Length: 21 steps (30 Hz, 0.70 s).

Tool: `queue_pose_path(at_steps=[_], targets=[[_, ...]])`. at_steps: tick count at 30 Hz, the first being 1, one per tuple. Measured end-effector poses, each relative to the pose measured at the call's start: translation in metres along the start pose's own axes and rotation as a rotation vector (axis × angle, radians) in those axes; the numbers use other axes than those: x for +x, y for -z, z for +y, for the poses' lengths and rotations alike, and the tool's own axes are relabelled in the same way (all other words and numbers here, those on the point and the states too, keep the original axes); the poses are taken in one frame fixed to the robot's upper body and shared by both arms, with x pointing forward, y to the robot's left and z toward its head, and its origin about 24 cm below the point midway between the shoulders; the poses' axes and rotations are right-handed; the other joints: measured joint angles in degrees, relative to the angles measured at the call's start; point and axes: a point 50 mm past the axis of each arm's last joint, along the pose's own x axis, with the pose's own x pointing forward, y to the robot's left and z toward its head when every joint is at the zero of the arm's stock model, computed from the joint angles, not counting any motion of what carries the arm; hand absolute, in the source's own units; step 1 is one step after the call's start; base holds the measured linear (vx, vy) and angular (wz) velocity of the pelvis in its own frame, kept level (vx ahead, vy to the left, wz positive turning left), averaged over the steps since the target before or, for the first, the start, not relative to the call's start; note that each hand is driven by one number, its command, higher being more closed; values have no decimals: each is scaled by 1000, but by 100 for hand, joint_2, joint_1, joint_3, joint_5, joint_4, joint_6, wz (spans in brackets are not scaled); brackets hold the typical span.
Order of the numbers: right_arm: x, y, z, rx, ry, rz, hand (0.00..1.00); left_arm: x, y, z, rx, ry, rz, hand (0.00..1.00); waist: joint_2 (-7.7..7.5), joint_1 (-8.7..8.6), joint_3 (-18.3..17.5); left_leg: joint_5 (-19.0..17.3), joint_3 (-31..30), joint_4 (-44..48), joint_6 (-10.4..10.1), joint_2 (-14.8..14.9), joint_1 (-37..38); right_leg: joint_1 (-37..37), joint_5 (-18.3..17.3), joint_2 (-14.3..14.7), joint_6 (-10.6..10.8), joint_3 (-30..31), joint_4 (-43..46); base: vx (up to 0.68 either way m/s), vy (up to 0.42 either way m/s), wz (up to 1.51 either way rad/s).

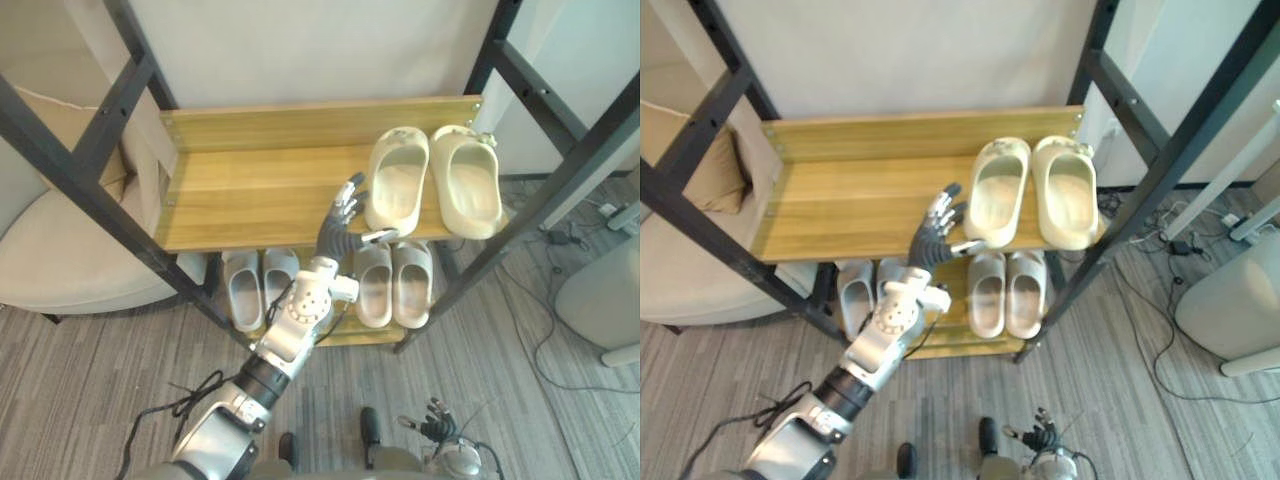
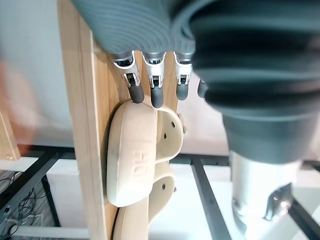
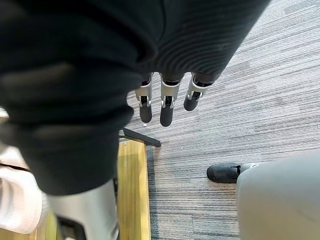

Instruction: Organize the slippers on the shoe rack

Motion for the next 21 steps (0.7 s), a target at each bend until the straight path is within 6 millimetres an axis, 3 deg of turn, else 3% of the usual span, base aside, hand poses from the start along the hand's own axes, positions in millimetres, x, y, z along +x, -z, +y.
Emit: queue_pose_path(at_steps=[7, 21], targets=[[1, -3, 0, 2, 12, -7, 0, 4, 0, -11, -15, 30, 9, 0, 0, -59, 0, 14, 40, -75, -6, 8, 52, -3, -2, 8, 0, 32, 0, 2, -1, -1], [3, -7, 0, 6, 19, -17, 0, 10, -1, -1, -12, -2, 7, 0, -3, -71, 1, 15, 86, -91, -6, 5, 92, 14, -3, 4, 3, 57, 0, 0, 0, 0]])
